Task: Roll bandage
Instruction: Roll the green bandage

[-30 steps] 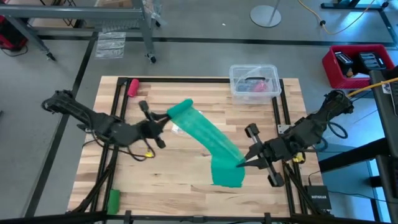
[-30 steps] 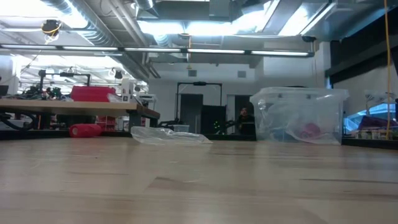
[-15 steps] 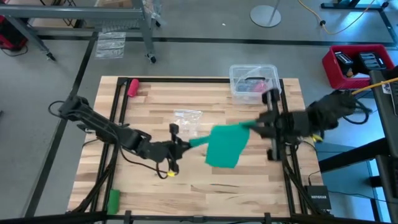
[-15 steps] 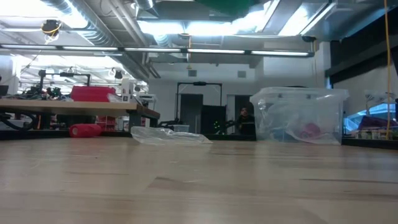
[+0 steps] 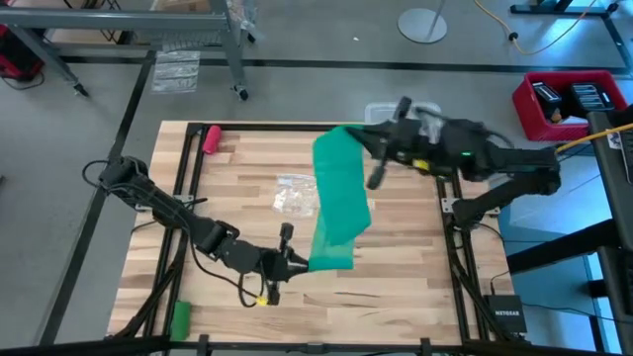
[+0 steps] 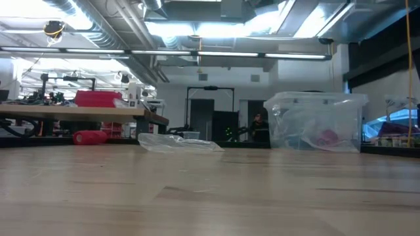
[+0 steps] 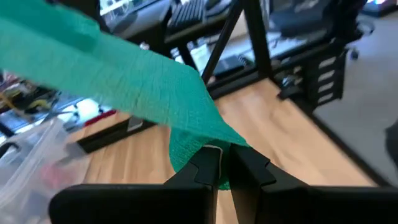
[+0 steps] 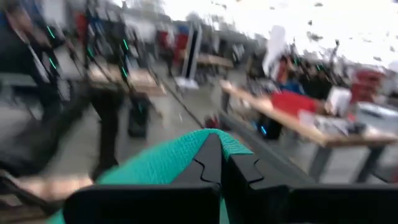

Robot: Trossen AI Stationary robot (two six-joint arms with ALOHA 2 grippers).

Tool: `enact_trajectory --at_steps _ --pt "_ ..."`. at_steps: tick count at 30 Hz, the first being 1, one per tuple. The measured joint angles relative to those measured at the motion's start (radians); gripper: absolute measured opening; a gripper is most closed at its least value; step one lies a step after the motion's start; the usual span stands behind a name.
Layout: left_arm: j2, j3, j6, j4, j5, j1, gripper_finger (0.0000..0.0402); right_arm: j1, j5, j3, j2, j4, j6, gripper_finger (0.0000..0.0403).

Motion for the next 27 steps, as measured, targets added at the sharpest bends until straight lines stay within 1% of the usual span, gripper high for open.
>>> enact_trajectory --at_steps 4,7,10,14,18,22,25,27 --pt "0.0 0.0 -0.032 0.035 0.001 -0.024 0.0017 -0.071 0.0 -0.01 0.062 -0.102 0.068 0.0002" --pt "0.0 -0.001 -0.088 0.044 0.001 -0.034 0.0017 -0.111 0.001 -0.01 0.114 -0.191 0.099 0.0014" --pt "0.0 -0.001 -0.146 0.053 0.001 -0.045 0.0017 -0.144 0.0 -0.01 0.162 -0.273 0.139 0.0038" --pt "0.0 -0.001 -0.185 0.053 0.0 -0.062 0.0017 -0.174 -0.028 -0.01 0.214 -0.348 0.151 0.0084" --pt "0.0 -0.001 -0.182 0.054 0.0 -0.074 0.0017 -0.195 -0.131 -0.01 0.242 -0.419 0.154 0.014" --pt "-0.001 -0.001 -0.186 0.053 0.003 -0.076 0.0017 -0.192 -0.223 0.0 0.237 -0.454 0.183 0.0196" --pt "-0.001 -0.001 -0.175 0.043 0.005 -0.076 0.0017 -0.194 -0.312 0.045 0.206 -0.444 0.27 0.0229" --pt "-0.002 -0.001 -0.191 0.024 0.006 -0.07 0.0017 -0.196 -0.382 0.083 0.183 -0.417 0.36 0.0245"
